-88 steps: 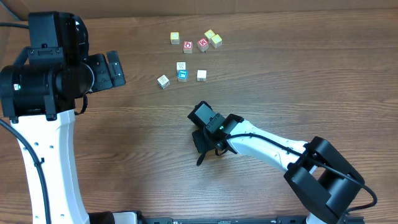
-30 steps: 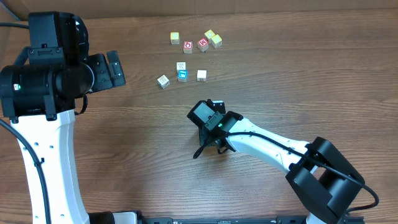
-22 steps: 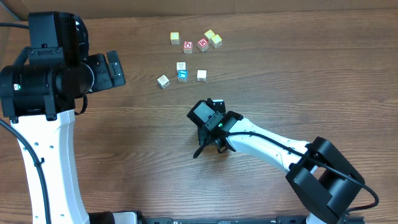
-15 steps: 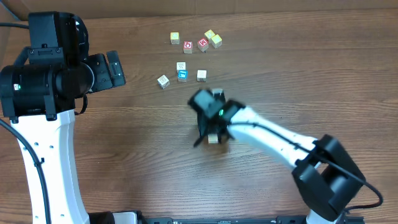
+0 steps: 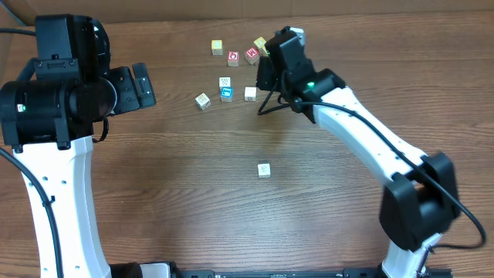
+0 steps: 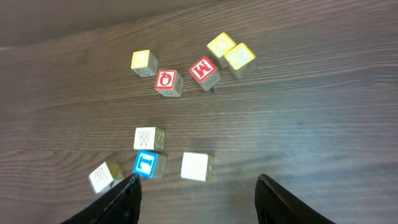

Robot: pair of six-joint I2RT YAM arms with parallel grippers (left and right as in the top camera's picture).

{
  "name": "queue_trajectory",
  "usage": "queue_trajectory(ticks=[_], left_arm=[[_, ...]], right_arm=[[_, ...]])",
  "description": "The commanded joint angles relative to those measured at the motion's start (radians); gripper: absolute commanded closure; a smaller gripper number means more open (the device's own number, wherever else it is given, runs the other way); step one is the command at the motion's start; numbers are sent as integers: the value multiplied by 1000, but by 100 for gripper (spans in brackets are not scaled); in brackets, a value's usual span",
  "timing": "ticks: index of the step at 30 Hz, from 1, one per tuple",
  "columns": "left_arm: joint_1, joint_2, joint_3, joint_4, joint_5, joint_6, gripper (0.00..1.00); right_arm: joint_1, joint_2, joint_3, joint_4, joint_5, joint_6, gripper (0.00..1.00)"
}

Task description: Flip 4 blocks

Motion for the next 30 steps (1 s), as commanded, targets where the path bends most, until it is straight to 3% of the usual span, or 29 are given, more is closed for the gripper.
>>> queue_trajectory(ticks=[1,16,19,23,30], left_arm=[[-5,3,12,-2,-12,-21,0],[-5,3,12,-2,-12,-21,0],[-5,3,12,-2,-12,-21,0],[-5,3,12,-2,-12,-21,0],[-5,3,12,-2,-12,-21,0]], right_arm=[[27,106,3,39,-14,-7,40],[59,326,3,201,22,-7,37],[59,327,1,200,59,-9,38],[59,308,2,203,93,-39,49],[59,266,9,233,113,-117,44]])
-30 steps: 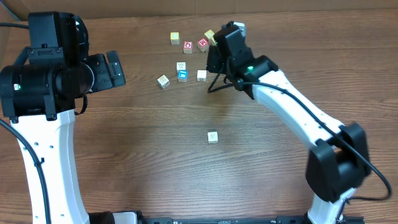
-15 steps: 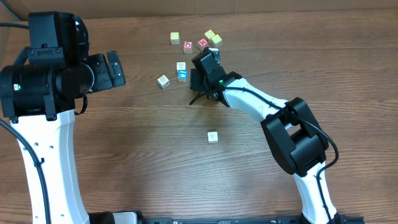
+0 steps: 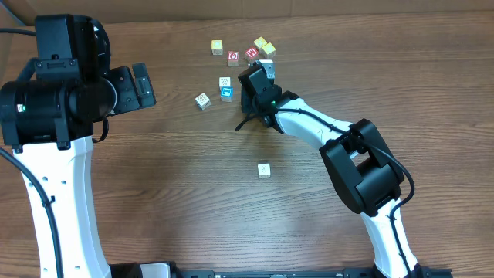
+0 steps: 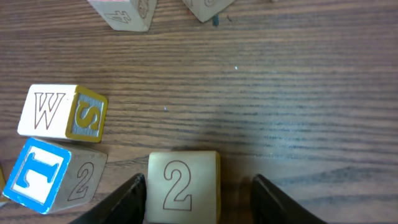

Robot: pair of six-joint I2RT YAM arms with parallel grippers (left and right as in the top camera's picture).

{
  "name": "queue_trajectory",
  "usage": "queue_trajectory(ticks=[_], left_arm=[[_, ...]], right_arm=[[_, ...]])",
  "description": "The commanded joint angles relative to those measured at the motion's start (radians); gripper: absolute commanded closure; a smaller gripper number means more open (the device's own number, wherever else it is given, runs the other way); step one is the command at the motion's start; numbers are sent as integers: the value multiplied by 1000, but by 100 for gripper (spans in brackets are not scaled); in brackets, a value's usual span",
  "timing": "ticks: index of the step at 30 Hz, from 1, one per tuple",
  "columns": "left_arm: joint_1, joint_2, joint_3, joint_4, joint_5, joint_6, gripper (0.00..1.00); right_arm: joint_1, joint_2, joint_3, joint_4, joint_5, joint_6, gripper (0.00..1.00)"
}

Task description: Flip 4 blocks

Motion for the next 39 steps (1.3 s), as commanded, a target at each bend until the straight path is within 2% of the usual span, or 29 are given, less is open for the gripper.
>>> queue_trajectory(ticks=[1,9,13,22,30,32,39], left_arm=[[-5,3,12,-2,-12,-21,0],[-5,3,12,-2,-12,-21,0],[-5,3,12,-2,-12,-21,0],[-5,3,12,-2,-12,-21,0],[-5,3,12,-2,-12,-21,0],[-5,3,12,-2,-12,-21,0],[-5,3,12,-2,-12,-21,0]], right_arm=[[0,-52,10,14,28,-62,44],[0,-51,8,8,28,-62,45],[0,-51,8,16,28,-62,50],[0,-51,8,37,27,-105,50],[6,-54,8,29,28,-111,67],[6,-71,8,24,28,-111,70],[8,-259,8,-63,28,-111,70]])
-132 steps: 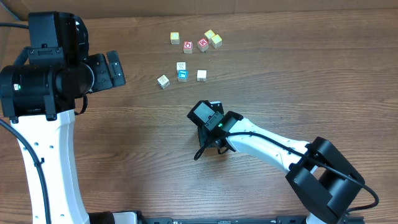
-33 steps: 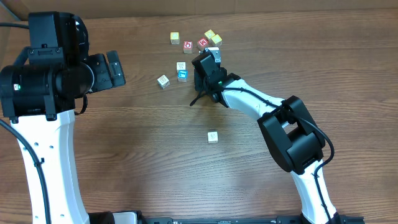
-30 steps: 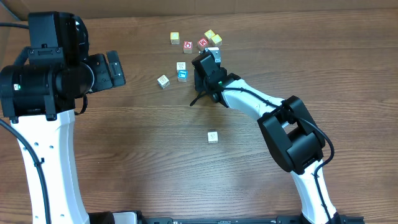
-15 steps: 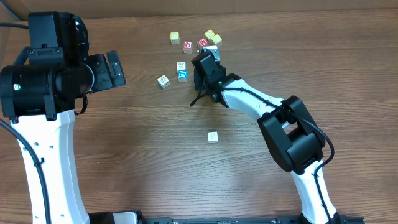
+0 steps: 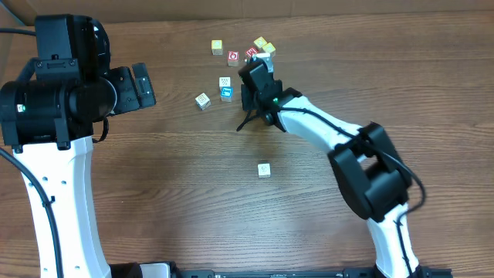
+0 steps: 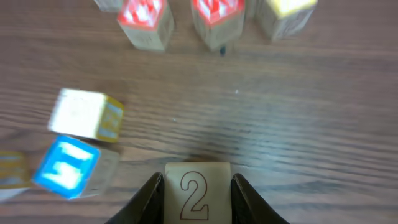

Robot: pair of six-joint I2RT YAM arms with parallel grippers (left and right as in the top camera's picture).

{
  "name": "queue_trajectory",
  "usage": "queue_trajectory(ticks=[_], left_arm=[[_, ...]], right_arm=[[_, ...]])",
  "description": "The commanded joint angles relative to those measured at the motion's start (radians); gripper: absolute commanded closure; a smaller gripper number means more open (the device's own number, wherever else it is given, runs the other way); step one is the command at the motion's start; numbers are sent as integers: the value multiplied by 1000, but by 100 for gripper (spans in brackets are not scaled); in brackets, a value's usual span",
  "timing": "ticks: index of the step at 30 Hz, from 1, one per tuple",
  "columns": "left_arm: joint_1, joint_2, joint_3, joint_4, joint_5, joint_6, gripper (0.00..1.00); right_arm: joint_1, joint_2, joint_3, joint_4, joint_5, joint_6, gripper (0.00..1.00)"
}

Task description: Flip 4 blocks

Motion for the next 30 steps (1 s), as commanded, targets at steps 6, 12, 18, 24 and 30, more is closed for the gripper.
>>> queue_trajectory(ticks=[6,12,18,24,30], left_arm=[[-5,3,12,-2,-12,-21,0],[-5,3,12,-2,-12,-21,0],[-5,3,12,-2,-12,-21,0],[-5,3,12,-2,-12,-21,0],[-5,3,12,-2,-12,-21,0]], right_arm=[[35,-410,9,-230,-69,2,70],[50,-586,9,-523,-80,74,70],[50,-608,-7,-841,-84,290,70],[53,-607,-218,-786,-122,399,70],[63,-607,-503,-460,-204,399,70]])
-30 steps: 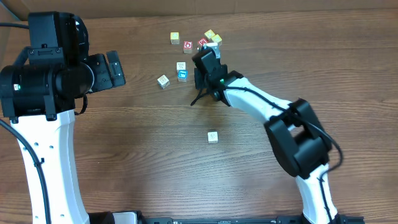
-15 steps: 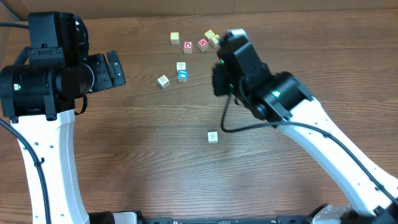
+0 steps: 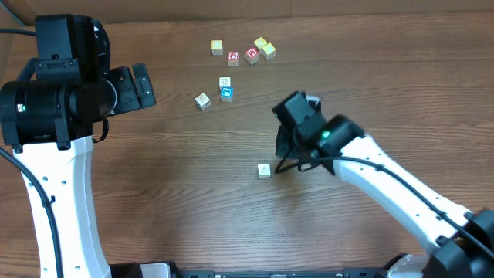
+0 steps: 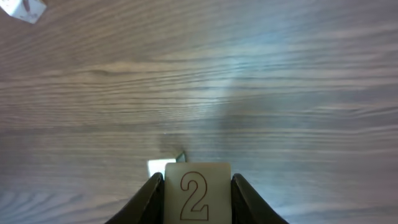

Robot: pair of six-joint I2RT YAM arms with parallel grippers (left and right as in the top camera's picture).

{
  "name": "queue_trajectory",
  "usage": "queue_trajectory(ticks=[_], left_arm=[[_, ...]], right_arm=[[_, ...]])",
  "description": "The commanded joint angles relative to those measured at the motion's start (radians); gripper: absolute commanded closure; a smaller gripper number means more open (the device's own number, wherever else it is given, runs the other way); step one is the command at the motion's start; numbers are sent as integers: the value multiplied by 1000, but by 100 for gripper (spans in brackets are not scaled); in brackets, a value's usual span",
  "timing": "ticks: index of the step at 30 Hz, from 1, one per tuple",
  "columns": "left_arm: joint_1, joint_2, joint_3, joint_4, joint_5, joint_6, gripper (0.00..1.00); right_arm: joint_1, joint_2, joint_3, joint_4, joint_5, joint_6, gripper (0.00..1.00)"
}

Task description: Flip 4 blocks

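Observation:
My right gripper (image 4: 196, 186) is shut on a pale wooden block printed with a brown 2 (image 4: 196, 194), held over the wood table. In the overhead view the right gripper (image 3: 288, 154) hangs near the table's middle, and the arm hides the held block. A lone pale block (image 3: 264, 170) lies just left of it, and its corner (image 4: 160, 167) peeks out behind the held block. Several more blocks stay at the back: a yellow one (image 3: 217, 48), two red ones (image 3: 233, 55), a blue one (image 3: 226, 93). My left gripper (image 3: 134, 86) hangs open at the left, holding nothing.
The left arm's white column (image 3: 65, 193) stands along the left side. The right arm (image 3: 401, 193) stretches from the front right corner to mid table. Another pale block (image 4: 23, 9) shows at the wrist view's top left corner.
My right gripper, still shut on the 2 block, has moved from beside the back cluster to the table's middle, next to the lone block. The left arm has not moved.
My right gripper was open above the back cluster of blocks. Then its fingers stood on either side of the pale 2 block. Then it was shut on that block by the cluster. Now it holds the block near the lone block at mid table.

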Motion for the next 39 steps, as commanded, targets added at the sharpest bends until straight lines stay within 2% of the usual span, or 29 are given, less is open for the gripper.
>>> queue_trajectory(ticks=[1,8,17,27,32,39], left_arm=[[-5,3,12,-1,-12,-21,0],[-5,3,12,-1,-12,-21,0],[-5,3,12,-1,-12,-21,0],[-5,3,12,-1,-12,-21,0],[-5,3,12,-1,-12,-21,0],[-5,3,12,-1,-12,-21,0]], right_arm=[[6,1,-135,116,-44,31,70],[6,1,-282,317,-44,26,70],[6,9,-293,326,-44,26,70],[36,97,-293,375,-45,22,68],[44,98,-293,375,-45,22,47],[43,91,-261,369,-45,-22,42]])
